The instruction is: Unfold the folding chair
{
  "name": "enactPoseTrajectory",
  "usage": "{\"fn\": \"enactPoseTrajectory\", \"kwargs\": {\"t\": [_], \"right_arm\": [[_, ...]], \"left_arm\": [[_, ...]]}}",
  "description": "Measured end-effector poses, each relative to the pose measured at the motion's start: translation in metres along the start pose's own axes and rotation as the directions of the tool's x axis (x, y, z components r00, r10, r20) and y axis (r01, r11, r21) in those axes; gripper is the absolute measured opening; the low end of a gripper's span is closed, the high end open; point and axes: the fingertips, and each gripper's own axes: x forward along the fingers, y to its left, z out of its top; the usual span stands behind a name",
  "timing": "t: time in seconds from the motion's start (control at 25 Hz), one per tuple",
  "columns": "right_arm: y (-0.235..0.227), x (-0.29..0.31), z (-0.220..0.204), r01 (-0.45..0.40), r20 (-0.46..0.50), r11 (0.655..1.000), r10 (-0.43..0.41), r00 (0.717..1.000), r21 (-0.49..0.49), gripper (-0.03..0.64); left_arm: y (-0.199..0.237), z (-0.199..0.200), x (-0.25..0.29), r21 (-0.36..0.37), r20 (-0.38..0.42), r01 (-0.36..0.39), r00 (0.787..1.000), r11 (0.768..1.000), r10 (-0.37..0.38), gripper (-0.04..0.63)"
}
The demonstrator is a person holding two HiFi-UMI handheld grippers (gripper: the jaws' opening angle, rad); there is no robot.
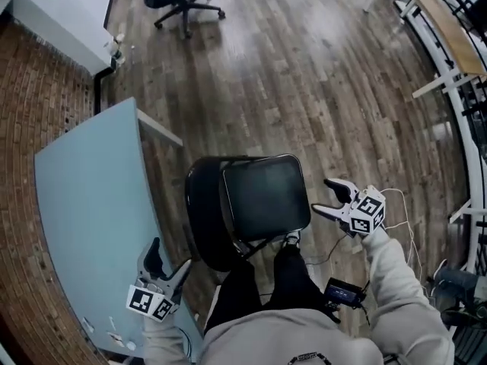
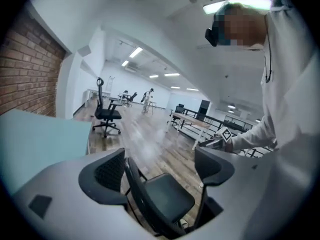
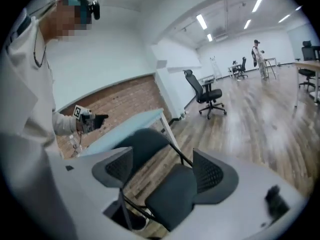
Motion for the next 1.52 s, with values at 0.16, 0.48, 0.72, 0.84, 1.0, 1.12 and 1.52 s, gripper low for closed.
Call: {"fn": "enactPoseTrajectory", "kwargs": {"t": [0.16,0.48,0.72,0.84,1.0,1.12,1.52], "right_arm": [[0.105,-0.013,0.114,-0.005,0.116,0.990,0.021,0.993,-0.141,0.370],[0.294,-0.010,0.256,0.100,0.370,0.955,0.011,0.929,-0.281,0.009],[0.373,-0.009,0.318,0.192,0.432,0.910,-0.016,0.902,-0.368,0.009],[0.388,-0.017,0.329,0.182,0.457,0.921,-0.005,0.889,-0.345,0.009],[0.399,-0.017,0.322,0.212,0.468,0.919,-0.034,0.883,-0.333,0.008],[0.406,-0.009,0.323,0.199,0.472,0.923,-0.022,0.882,-0.329,0.008],[0.406,-0.008,0.316,0.209,0.459,0.928,-0.047,0.887,-0.309,0.008]], "left_arm": [[-0.032,0.087,-0.030,0.095,0.178,0.092,0.978,0.991,-0.108,0.370],[-0.054,0.183,-0.092,0.298,0.336,0.116,0.916,0.947,-0.218,0.006],[-0.073,0.239,-0.119,0.360,0.420,0.074,0.877,0.930,-0.233,0.006],[-0.078,0.245,-0.128,0.350,0.438,0.059,0.872,0.935,-0.219,0.006],[-0.081,0.242,-0.141,0.339,0.442,0.066,0.870,0.938,-0.221,0.006],[-0.076,0.244,-0.146,0.328,0.444,0.076,0.868,0.942,-0.224,0.006],[-0.089,0.235,-0.137,0.333,0.423,0.116,0.869,0.936,-0.258,0.006]]}}
